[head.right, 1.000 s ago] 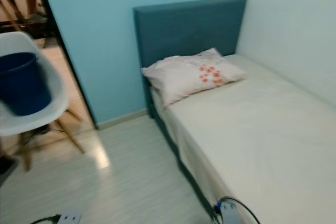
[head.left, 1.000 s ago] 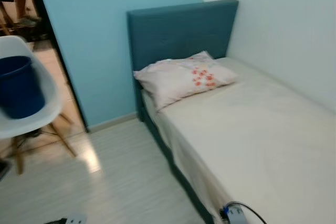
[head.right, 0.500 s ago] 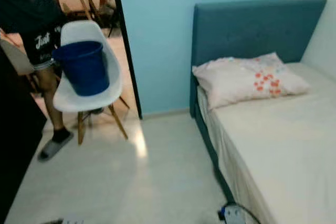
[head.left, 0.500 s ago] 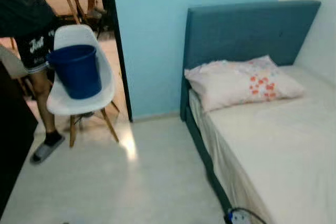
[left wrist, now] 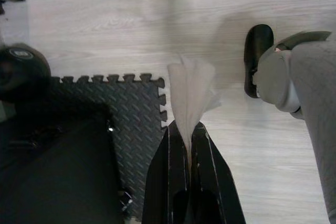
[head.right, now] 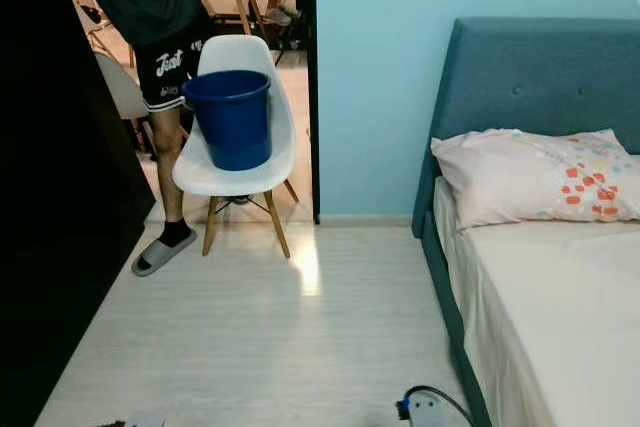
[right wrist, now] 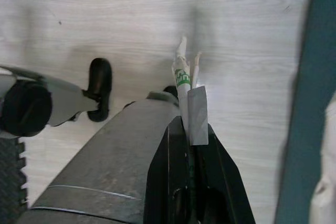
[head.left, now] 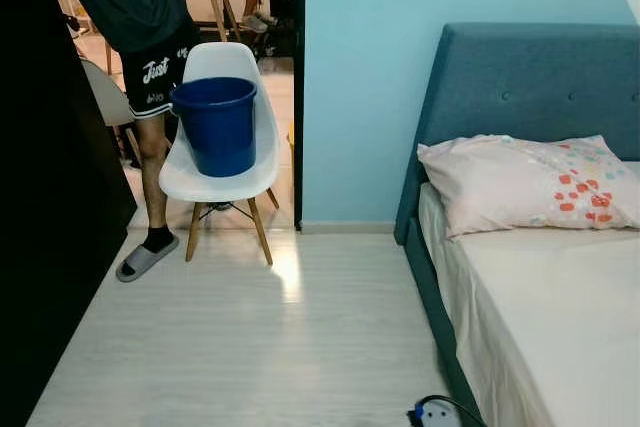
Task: Clean up the room
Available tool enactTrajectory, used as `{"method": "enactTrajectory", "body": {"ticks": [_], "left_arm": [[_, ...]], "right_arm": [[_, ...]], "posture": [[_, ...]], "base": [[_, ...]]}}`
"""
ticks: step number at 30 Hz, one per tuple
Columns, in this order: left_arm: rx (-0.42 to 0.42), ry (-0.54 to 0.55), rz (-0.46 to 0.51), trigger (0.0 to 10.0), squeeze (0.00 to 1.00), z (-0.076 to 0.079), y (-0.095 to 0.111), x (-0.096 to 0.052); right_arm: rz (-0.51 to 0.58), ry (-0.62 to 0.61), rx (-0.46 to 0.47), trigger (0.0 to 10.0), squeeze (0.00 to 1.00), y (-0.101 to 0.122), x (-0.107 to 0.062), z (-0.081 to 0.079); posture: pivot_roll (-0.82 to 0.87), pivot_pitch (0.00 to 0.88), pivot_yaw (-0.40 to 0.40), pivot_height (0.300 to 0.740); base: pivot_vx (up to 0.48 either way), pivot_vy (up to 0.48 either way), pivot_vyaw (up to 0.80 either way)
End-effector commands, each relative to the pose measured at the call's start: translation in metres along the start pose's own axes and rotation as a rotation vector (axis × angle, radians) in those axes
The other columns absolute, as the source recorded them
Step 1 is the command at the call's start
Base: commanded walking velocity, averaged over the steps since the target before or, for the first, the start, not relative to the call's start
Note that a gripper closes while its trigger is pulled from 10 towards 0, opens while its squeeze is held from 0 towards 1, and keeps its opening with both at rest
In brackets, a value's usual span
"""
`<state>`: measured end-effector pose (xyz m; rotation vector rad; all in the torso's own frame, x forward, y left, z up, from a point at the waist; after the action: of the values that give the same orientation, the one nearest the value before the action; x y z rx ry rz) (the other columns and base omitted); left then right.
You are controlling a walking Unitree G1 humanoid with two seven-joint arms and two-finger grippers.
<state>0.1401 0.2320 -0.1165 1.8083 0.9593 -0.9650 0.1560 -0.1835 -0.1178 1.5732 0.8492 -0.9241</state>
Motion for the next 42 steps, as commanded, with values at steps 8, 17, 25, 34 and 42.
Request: {"method": "enactTrajectory", "body": {"ticks": [8,17,25,34,42], "left_arm": [[-0.024,0.015,0.047,10.0,0.0,-0.01,0.013,0.001],[-0.112,0.081,0.202,10.0,0.0,-0.033,0.067,0.001],[-0.138,0.126,0.324,10.0,0.0,-0.049,0.106,-0.005],[-0.178,0.178,0.652,10.0,0.0,-0.072,0.197,-0.035],[-0.1,0.221,0.778,10.0,0.0,-0.081,0.232,-0.054]], "right_arm": [[0.024,-0.008,-0.01,10.0,0.0,0.004,0.001,-0.003],[0.129,-0.042,-0.237,10.0,0.0,0.055,-0.002,0.013],[0.286,0.006,-0.237,10.0,0.0,0.107,-0.006,-0.004],[0.623,0.182,-0.253,10.0,0.0,0.21,-0.035,-0.062],[0.748,0.254,-0.19,10.0,0.0,0.241,-0.053,-0.076]], "posture": [[-0.06,0.0,-0.006,0.74],[-0.06,0.0,-0.007,0.74],[-0.06,0.0,-0.006,0.74],[-0.06,0.0,-0.01,0.74],[-0.07,0.0,-0.012,0.74]], "base": [[0.157,0.0,0.0],[0.475,0.0,0.42],[0.428,0.0,0.45],[0.444,0.0,0.0],[0.449,0.0,0.0]]}}
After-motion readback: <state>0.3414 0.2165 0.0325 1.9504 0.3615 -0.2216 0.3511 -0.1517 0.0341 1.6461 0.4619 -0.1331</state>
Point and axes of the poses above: a point about 5 cm out from each wrist's last joint towards the gripper, its own x axis pointing out of the wrist towards the gripper, its own y axis along the axis of the wrist's last joint, z = x × y, the point moved 2 cm from there along x, pointing out of the wrist towards the gripper, and after that the axes turned 13 degrees about x, right-handed, at the moved point
